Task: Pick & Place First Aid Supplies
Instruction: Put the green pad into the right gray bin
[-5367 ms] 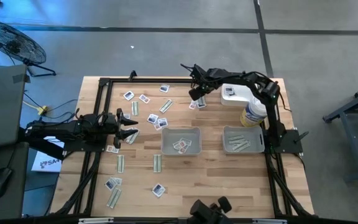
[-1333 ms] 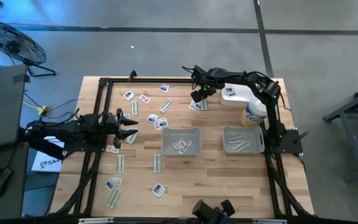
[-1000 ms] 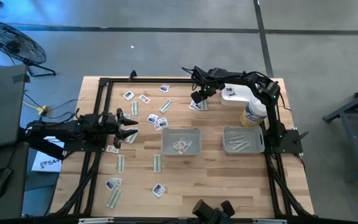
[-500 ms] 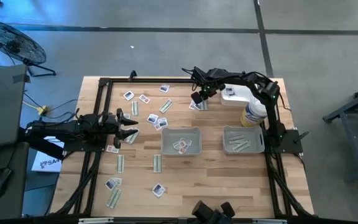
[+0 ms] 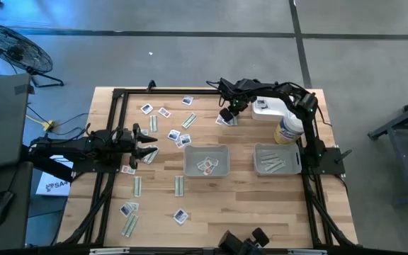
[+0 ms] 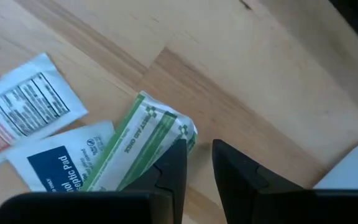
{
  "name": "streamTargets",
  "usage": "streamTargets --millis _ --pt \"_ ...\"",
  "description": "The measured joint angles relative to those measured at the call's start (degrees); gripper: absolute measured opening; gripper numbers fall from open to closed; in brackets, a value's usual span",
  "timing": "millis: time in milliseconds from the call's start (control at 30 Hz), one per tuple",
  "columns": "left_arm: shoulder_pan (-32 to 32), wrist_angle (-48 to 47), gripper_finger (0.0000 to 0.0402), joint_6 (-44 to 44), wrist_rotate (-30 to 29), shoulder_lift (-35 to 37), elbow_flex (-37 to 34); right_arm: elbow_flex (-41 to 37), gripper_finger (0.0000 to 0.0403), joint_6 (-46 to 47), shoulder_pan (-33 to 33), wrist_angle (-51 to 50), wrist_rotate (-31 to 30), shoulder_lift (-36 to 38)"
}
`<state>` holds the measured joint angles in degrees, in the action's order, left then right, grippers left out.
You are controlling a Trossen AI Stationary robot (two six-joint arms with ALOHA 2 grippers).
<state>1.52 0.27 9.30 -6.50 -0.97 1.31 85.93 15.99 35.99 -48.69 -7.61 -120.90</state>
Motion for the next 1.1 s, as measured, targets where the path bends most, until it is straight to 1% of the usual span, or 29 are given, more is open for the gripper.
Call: streamTargets --millis 133,300,500,600,667,767,900,1100 --pt "0.0 0.0 0.0186 0.0 0.0 0.0 0.0 2.0 0.0071 -4.4 0.0 -0.1 0.3 0.0" --pt "0.0 0.0 0.0186 0.0 0.0 0.0 0.0 3.0 0.0073 -8.2 0.4 -0.1 4.4 0.0" --pt "0.0 0.0 0.0186 0.0 0.0 0.0 0.0 3.0 0.0104 -13.1 1.6 0.0 4.5 0.0" --pt "0.0 0.0 0.0186 0.0 0.0 0.0 0.0 3.0 0.0119 -15.3 1.7 1.0 3.0 -0.1" --pt "0.0 0.0 0.0186 0.0 0.0 0.0 0.0 3.0 0.0125 -17.3 1.6 1.4 3.1 -0.4" --pt "0.0 0.0 0.0186 0.0 0.0 0.0 0.0 3.0 0.0125 -19.5 1.6 1.5 5.7 -1.3" --pt "0.0 0.0 0.0186 0.0 0.0 0.0 0.0 3.2 0.0118 -21.2 1.7 1.2 5.7 -2.4" --pt "0.0 0.0 0.0186 0.0 0.0 0.0 0.0 3.4 0.0107 -21.3 2.3 0.8 6.2 -3.5"
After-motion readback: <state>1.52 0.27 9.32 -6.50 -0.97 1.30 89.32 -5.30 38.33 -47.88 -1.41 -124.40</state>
